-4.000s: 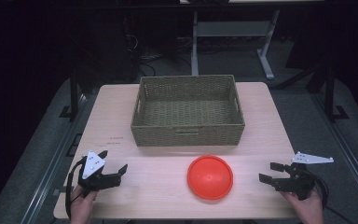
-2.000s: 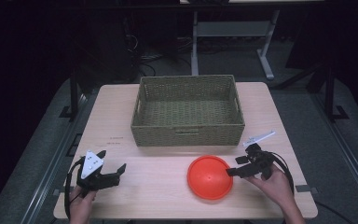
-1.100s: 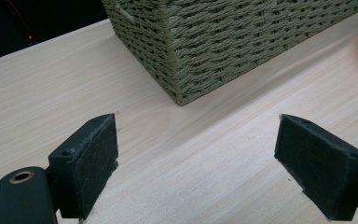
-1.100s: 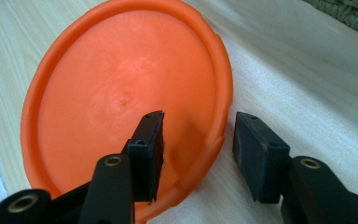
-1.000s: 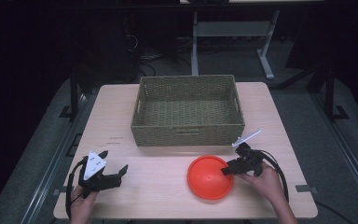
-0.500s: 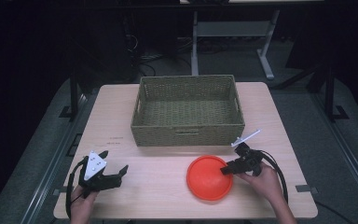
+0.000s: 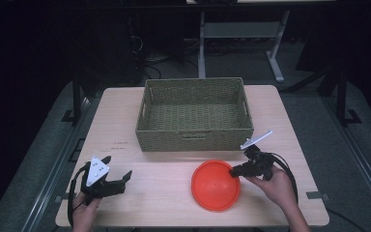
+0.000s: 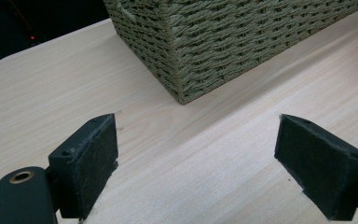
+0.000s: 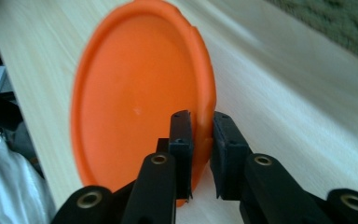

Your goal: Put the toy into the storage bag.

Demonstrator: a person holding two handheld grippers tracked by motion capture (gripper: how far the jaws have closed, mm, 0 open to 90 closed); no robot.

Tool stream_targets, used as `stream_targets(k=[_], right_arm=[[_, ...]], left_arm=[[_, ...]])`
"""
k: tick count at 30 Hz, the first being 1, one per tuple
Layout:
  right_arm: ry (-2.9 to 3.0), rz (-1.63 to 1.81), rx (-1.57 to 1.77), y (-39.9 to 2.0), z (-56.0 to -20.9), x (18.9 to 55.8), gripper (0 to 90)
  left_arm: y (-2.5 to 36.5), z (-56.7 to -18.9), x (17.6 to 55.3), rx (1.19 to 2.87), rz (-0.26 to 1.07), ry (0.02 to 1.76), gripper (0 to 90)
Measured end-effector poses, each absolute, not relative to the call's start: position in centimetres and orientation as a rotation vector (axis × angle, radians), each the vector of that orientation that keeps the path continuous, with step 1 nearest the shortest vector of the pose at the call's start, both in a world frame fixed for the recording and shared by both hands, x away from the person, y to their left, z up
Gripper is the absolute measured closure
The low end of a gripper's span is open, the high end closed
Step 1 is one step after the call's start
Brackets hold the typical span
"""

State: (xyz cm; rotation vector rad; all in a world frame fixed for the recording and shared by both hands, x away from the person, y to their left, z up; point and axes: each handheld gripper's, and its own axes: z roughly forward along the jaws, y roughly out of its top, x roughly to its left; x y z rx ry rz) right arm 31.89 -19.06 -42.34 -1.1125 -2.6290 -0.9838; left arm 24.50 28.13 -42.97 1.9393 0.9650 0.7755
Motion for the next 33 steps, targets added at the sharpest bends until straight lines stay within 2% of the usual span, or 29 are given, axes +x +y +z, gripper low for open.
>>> stream_targets(k=[18, 33], right_arm=[[-2.675, -1.035, -0.999, -17.0, -38.4, 31.2, 81.9], [-2.679, -1.105, -1.007, -17.0, -34.4, 31.6, 82.0]], left_arm=[[28.3, -42.9, 24.5, 1.929, 0.777, 0.978, 12.8], [28.5, -42.9, 24.5, 1.928, 0.776, 0.990, 12.8]])
